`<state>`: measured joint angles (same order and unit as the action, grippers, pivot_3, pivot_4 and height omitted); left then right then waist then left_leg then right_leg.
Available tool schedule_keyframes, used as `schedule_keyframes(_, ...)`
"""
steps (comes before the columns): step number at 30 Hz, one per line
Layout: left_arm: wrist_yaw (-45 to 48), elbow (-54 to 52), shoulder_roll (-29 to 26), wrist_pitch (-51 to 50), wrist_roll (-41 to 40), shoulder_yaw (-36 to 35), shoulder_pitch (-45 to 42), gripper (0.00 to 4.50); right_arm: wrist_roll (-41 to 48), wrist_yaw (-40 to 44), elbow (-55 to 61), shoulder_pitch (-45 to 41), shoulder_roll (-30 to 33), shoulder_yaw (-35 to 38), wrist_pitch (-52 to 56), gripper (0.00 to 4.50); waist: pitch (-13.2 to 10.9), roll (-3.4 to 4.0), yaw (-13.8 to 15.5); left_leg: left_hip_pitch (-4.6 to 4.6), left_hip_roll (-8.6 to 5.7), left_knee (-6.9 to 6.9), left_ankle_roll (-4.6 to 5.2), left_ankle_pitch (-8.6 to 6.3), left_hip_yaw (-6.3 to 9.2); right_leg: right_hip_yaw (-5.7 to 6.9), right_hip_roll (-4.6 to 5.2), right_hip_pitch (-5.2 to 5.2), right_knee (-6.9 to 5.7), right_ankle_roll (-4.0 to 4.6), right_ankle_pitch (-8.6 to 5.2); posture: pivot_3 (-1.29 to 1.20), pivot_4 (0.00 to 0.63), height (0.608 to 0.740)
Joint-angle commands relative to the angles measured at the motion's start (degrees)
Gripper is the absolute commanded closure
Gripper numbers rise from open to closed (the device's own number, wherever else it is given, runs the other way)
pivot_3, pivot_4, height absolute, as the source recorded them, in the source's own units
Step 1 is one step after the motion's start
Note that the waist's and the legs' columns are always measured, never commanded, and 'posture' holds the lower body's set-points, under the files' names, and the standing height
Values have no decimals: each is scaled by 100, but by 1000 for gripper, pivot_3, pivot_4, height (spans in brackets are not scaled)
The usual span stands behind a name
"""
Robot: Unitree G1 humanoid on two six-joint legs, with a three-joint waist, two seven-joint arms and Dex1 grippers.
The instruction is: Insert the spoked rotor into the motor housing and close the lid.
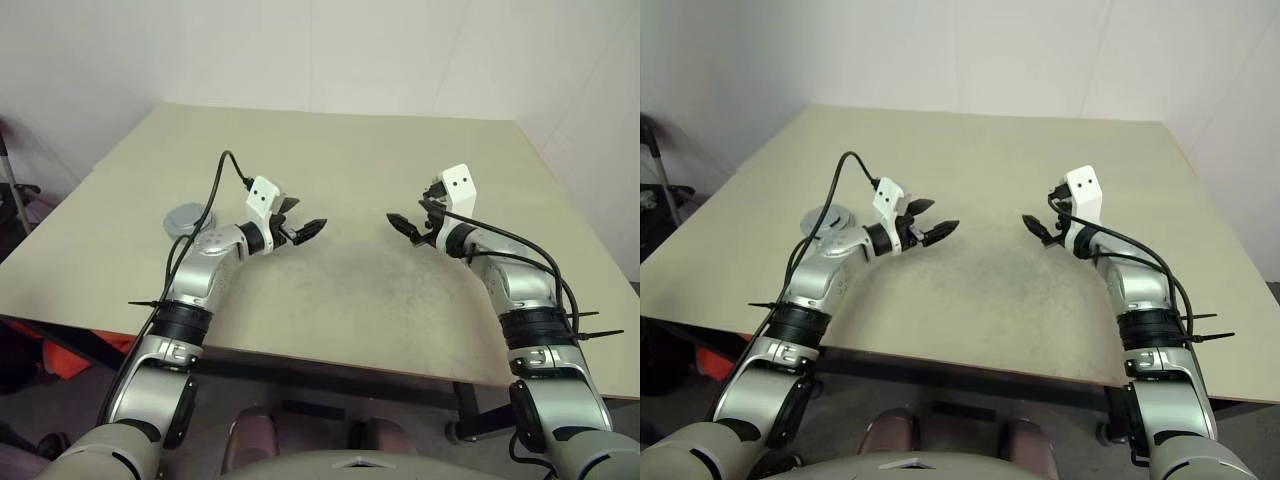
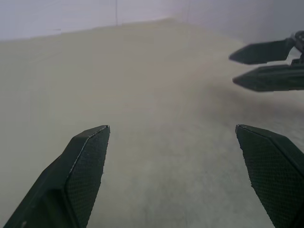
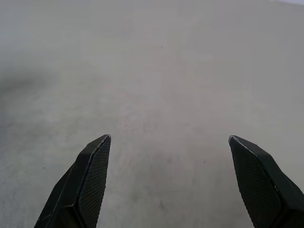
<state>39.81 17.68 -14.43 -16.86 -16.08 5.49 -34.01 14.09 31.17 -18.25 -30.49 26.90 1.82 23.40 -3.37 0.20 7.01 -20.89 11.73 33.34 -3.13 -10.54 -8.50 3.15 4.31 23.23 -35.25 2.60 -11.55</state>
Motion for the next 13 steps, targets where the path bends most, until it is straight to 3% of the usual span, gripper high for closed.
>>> schedule_keyframes(1,23,20,-3,186,103,-57,-183,27,-25,-1,103,-75,66,204,-185,0,0,0,3,1,0,1,2,1,0,0,0,0,-2,1,0,0,0,740)
schedule_keyframes(13,-84,152,151,71,107,-206,-178,27,-21,-3,29,-129,-56,342,-177,0,0,1,3,2,0,3,6,3,0,0,-1,0,-8,2,0,0,0,740)
